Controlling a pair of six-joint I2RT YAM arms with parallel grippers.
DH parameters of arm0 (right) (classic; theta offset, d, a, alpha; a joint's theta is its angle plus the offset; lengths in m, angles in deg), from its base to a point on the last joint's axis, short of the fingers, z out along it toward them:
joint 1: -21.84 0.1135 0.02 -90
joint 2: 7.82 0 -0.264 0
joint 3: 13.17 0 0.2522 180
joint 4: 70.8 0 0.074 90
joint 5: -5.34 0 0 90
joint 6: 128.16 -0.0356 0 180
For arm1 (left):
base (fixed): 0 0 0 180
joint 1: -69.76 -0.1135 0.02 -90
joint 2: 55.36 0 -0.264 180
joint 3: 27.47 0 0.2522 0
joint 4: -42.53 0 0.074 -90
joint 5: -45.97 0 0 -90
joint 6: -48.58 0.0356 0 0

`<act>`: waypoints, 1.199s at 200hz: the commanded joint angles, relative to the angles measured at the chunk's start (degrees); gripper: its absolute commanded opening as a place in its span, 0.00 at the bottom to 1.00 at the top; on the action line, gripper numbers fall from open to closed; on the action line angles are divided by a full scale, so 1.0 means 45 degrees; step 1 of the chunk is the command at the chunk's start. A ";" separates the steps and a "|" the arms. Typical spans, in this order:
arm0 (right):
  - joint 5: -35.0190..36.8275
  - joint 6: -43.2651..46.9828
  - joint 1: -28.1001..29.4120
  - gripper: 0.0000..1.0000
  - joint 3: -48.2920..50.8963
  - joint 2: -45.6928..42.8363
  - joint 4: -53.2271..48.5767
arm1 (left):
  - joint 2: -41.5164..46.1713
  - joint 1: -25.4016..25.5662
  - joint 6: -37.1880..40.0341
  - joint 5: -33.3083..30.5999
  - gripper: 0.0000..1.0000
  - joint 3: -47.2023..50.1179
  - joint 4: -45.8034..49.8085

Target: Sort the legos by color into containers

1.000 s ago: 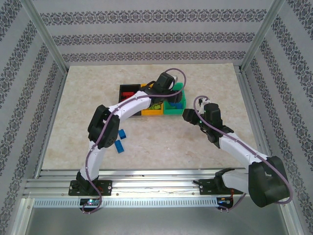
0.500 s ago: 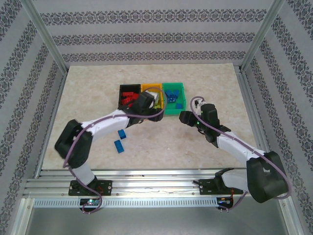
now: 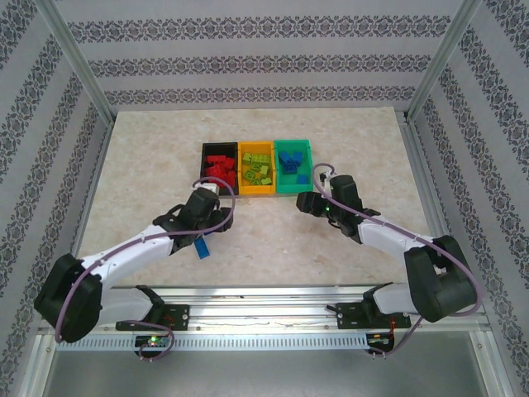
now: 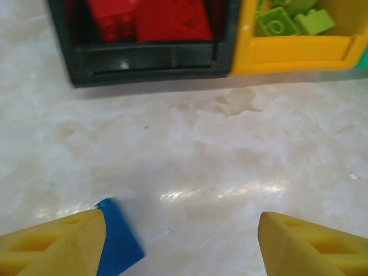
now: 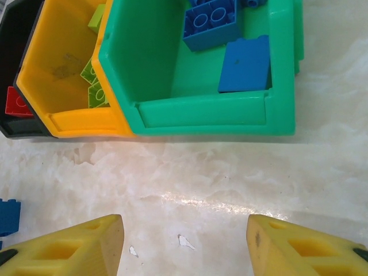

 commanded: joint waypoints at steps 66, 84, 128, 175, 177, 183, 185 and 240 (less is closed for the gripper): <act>-0.0479 0.0055 0.0281 0.59 -0.0499 0.0385 0.0360 | -0.0700 -0.1214 -0.1143 0.0815 0.70 0.0768 0.0672; -0.0615 0.0036 0.0285 0.59 -0.0607 0.0448 0.0278 | -0.1321 -0.1397 -0.0989 0.0601 0.70 0.0402 0.0860; -0.0656 0.0070 0.0295 0.60 -0.0684 0.0533 0.0203 | -0.2353 -0.1716 -0.0899 0.0957 0.67 -0.0097 0.0700; -0.0729 0.0021 0.0324 0.60 -0.0705 0.0527 0.0210 | -0.3182 -0.1770 -0.0817 0.1681 0.59 -0.0434 0.0311; -0.0740 0.0024 0.0316 0.60 -0.0695 0.0521 0.0228 | -0.3207 -0.1774 -0.0807 0.1702 0.59 -0.0444 0.0326; -0.0756 -0.0001 0.0351 0.60 -0.0668 0.0470 0.0276 | -0.3284 -0.1776 -0.0822 0.1788 0.57 -0.0523 0.0368; -0.0732 0.0008 0.0352 0.60 -0.0652 0.0462 0.0303 | -0.3321 -0.1776 -0.0827 0.1827 0.56 -0.0535 0.0374; -0.0741 -0.0001 0.0339 0.60 -0.0686 0.0652 0.0356 | -0.3403 -0.1771 -0.0895 0.2396 0.45 -0.0603 -0.0039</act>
